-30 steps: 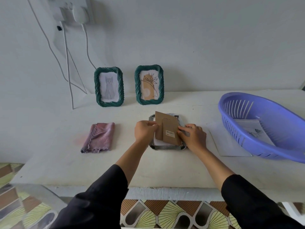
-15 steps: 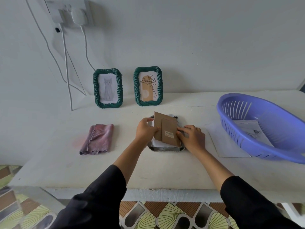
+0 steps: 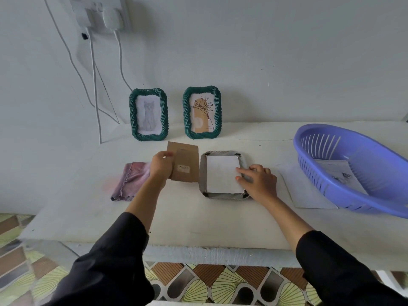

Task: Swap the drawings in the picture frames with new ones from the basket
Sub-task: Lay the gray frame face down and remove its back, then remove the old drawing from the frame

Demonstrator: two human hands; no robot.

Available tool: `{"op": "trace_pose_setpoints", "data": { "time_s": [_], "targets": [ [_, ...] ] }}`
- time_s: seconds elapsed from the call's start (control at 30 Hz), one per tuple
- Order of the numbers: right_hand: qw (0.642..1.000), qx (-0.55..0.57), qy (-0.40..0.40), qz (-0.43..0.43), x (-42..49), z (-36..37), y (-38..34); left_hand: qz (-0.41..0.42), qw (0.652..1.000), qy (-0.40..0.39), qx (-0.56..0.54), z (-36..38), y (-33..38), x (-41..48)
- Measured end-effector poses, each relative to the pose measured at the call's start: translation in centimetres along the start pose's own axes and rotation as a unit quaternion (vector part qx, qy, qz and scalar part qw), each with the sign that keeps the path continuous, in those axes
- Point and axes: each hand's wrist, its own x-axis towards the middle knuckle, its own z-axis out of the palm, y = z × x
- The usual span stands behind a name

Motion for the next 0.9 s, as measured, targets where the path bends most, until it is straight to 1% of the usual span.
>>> {"op": "trace_pose_setpoints", "data": {
  "time_s": [0.2, 0.3, 0.4, 0.5, 0.57, 0.63, 0.73, 0.8, 0.9],
  "targets": [
    [1.000, 0.003, -0.007, 0.005, 0.0, -0.1, 0.0, -0.003, 0.991, 0.003, 0.131, -0.2, -1.2, 0.2],
    [1.000, 0.003, -0.008, 0.004, 0.0, -0.1, -0.1, 0.000, 0.981, 0.000, 0.194, 0.1, -1.5, -0.5],
    [1.000, 0.011, -0.007, 0.003, 0.0, -0.1, -0.1, 0.005, 0.959, -0.005, 0.284, 0.9, -1.4, -1.0],
    [1.000, 0.011, -0.005, 0.003, -0.1, -0.1, -0.1, 0.040, 0.928, -0.005, 0.371, 1.9, -1.1, -1.9],
    [1.000, 0.012, -0.005, 0.004, -0.1, -0.1, -0.2, 0.084, 0.922, -0.016, 0.378, 2.8, -0.8, -2.4],
    [1.000, 0.012, -0.004, 0.004, 0.0, -0.1, -0.2, 0.124, 0.915, -0.051, 0.380, 4.0, -0.7, -2.9],
    [1.000, 0.015, -0.004, 0.004, -0.1, -0.2, -0.1, 0.130, 0.901, -0.080, 0.407, 5.8, -1.1, -3.8],
    [1.000, 0.018, -0.002, 0.003, -0.1, -0.2, -0.2, 0.134, 0.894, -0.070, 0.422, 6.4, -1.5, -4.2],
    [1.000, 0.021, 0.000, 0.002, -0.1, -0.1, -0.2, 0.141, 0.898, -0.048, 0.414, 6.8, -1.9, -4.1]
  ]
}}
